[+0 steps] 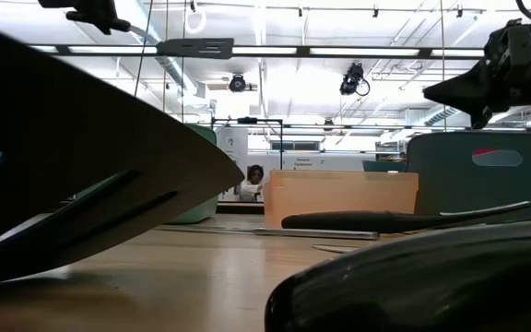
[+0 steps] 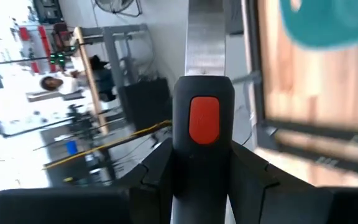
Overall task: Pick & Place Kitchen Items
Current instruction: Put the gray spatula into the green bin
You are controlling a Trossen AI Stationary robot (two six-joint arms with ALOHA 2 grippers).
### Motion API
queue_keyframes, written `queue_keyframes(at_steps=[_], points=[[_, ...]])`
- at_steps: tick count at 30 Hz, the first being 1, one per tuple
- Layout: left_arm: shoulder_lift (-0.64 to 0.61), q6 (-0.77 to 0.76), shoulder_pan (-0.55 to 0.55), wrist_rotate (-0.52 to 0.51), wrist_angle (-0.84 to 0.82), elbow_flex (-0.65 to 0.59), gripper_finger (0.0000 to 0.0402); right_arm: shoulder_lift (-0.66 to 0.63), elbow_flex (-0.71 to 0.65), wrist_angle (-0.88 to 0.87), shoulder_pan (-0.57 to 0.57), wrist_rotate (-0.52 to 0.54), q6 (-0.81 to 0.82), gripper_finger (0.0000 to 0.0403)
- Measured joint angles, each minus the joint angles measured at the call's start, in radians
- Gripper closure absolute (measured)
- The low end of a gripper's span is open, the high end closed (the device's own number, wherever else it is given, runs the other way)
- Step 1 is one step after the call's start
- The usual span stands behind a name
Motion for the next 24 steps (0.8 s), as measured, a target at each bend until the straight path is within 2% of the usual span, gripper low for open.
queue_keyframes(at_steps=[6, 17, 24], points=[[0.012, 0.194, 0.025, -0.029, 0.028, -0.042, 0.0288, 0.0, 0.0, -0.001, 0.0, -0.003, -0.003, 0.0372], [0.014, 0.409, 0.019, -0.08, 0.205, -0.354, 0.0288, 0.002, 0.0, -0.001, 0.0, -0.004, -0.01, 0.0372], [0.013, 0.537, 0.019, 0.018, 0.279, -0.435, 0.0288, 0.002, 0.0, -0.001, 0.0, -0.001, -0.011, 0.0372]])
